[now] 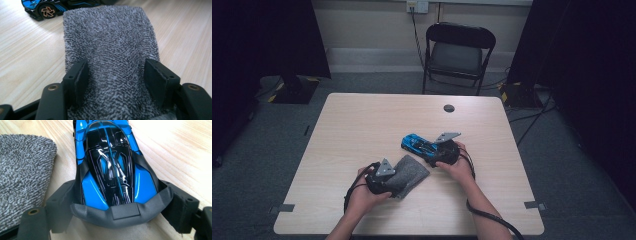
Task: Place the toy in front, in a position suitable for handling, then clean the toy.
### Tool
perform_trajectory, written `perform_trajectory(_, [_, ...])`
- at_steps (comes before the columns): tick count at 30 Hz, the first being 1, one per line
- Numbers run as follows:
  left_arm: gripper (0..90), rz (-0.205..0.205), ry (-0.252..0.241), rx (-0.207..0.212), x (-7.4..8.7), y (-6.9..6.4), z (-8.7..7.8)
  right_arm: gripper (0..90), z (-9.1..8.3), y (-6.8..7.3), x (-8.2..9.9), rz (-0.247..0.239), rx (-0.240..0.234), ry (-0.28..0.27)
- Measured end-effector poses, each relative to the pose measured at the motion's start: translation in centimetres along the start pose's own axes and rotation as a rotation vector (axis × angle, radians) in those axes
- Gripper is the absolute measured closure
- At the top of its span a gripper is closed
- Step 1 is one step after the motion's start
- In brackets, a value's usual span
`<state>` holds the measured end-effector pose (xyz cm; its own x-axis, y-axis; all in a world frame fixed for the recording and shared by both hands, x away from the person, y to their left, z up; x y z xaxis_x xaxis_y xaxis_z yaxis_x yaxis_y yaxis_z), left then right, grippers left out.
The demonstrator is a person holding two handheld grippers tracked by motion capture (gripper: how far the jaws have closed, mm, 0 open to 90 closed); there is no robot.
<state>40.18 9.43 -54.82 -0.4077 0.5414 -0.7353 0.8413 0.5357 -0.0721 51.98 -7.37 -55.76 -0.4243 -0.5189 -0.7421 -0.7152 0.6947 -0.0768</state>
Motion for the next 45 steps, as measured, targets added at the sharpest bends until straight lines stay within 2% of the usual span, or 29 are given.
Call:
perform_trajectory(2, [36.7,-0.005,0.017,-0.005,-0.1,-0.1,0.1,20.3,0.0,0.0,0.0,0.004,0.002,0.001])
perform_trajectory(4, [41.5,-0.01,0.027,-0.015,-0.1,0.1,0.0,20.3,-0.1,0.1,0.1,0.006,0.004,0.001])
perform_trajectory(5, [51.8,-0.011,0.032,-0.025,-0.1,0.2,-0.1,20.3,-0.1,0.1,0.1,0.006,0.004,0.001])
perform_trajectory(7, [61.2,-0.013,0.031,-0.03,-0.1,0.3,-0.1,20.3,-0.1,0.1,0.1,0.006,0.004,0.001])
perform_trajectory(11, [70.8,-0.034,0.036,-0.045,-0.2,0.3,-0.2,20.3,-0.1,0.1,0.1,0.006,0.004,0.001])
perform_trajectory(14, [72.0,-0.047,0.037,-0.048,-0.2,0.4,-0.3,20.3,-0.1,0.1,0.1,0.006,0.004,0.001])
perform_trajectory(18, [74.1,-0.099,0.0,-0.027,-0.6,0.8,-0.9,20.3,-0.1,0.1,0.1,0.006,0.004,0.001])
perform_trajectory(20, [74.3,-0.105,-0.001,-0.025,-0.7,0.9,-1.1,20.3,-0.1,0.1,0.1,0.006,0.004,0.001])
perform_trajectory(21, [74.3,-0.118,-0.018,-0.027,-0.9,1.1,-1.4,20.3,-0.1,0.0,0.1,0.006,0.004,0.001])
perform_trajectory(26, [74.6,-0.127,-0.03,-0.029,-1.2,1.4,-1.9,20.3,-0.1,0.1,0.1,0.006,0.004,0.001])
perform_trajectory(28, [74.6,-0.142,-0.065,-0.027,-2.0,1.8,-2.7,20.2,-0.1,0.1,0.0,0.008,0.004,0.001])
perform_trajectory(30, [74.5,-0.152,-0.08,-0.028,-2.3,2.0,-3.0,20.3,-0.1,0.1,0.0,0.008,0.004,0.001])
perform_trajectory(31, [74.5,-0.164,-0.104,-0.033,-2.8,2.5,-3.5,20.3,-0.1,0.1,0.0,0.007,0.004,0.001])
perform_trajectory(34, [74.4,-0.174,-0.124,-0.044,-3.4,3.2,-3.9,20.3,-0.1,0.0,0.0,0.006,0.004,0.0])
perform_trajectory(39, [74.3,-0.185,-0.138,-0.058,-4.2,4.3,-3.9,20.3,-0.1,0.0,0.0,0.007,0.004,0.001])
perform_trajectory(42, [74.3,-0.193,-0.145,-0.06,-5.0,4.9,-3.1,20.3,-0.1,0.1,0.1,0.007,0.003,0.001])
perform_trajectory(45, [74.3,-0.186,-0.143,-0.054,-5.7,4.9,-2.5,20.3,-0.1,0.0,0.0,0.008,0.004,0.001])
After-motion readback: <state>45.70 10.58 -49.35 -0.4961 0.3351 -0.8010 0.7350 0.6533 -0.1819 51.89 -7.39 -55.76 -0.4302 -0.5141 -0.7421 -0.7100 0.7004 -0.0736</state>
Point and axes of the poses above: each handheld gripper's, and its own axes: z roughly forward along the jaws, x roughly out of its underside, y roughly to its left, the point moved 8 cm from there along z, roughly forward along the jaws, and after that the axes turned 7 degrees about x, right-handed, at the moved point
